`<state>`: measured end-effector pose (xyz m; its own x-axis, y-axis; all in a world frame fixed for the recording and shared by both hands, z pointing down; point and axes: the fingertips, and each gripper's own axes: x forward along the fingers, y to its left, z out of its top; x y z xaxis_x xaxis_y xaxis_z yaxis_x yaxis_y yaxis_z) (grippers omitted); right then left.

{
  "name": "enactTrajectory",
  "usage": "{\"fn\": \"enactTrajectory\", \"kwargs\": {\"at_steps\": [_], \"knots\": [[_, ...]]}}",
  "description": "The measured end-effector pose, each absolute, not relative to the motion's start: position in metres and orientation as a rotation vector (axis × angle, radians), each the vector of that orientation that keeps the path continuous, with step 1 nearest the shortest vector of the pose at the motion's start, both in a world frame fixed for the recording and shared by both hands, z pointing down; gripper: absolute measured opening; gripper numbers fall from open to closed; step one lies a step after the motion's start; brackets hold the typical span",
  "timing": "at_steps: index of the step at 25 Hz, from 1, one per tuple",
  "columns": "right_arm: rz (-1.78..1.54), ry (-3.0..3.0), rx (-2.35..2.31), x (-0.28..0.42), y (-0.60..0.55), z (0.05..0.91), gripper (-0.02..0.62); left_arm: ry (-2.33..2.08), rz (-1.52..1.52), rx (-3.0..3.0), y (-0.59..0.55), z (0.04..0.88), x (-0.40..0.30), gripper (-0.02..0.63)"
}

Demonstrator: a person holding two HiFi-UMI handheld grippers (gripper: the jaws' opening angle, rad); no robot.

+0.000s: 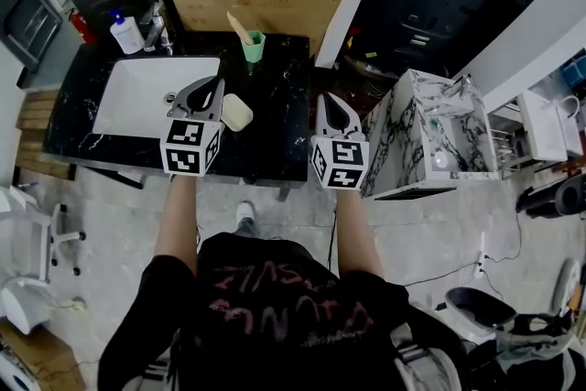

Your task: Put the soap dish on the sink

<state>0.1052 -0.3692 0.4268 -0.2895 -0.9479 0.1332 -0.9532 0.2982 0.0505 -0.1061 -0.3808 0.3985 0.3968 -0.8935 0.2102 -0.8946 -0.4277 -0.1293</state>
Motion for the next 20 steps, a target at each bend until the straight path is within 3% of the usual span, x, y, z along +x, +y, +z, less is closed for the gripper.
{"fn": "enactTrajectory", "kwargs": {"at_steps": [20], "knots": [[0.029, -2.416, 1.792, 0.114, -0.360, 0.422, 0.012, -1.679, 0.372, 2.625, -0.367, 0.403, -0.103, 0.015]]}}
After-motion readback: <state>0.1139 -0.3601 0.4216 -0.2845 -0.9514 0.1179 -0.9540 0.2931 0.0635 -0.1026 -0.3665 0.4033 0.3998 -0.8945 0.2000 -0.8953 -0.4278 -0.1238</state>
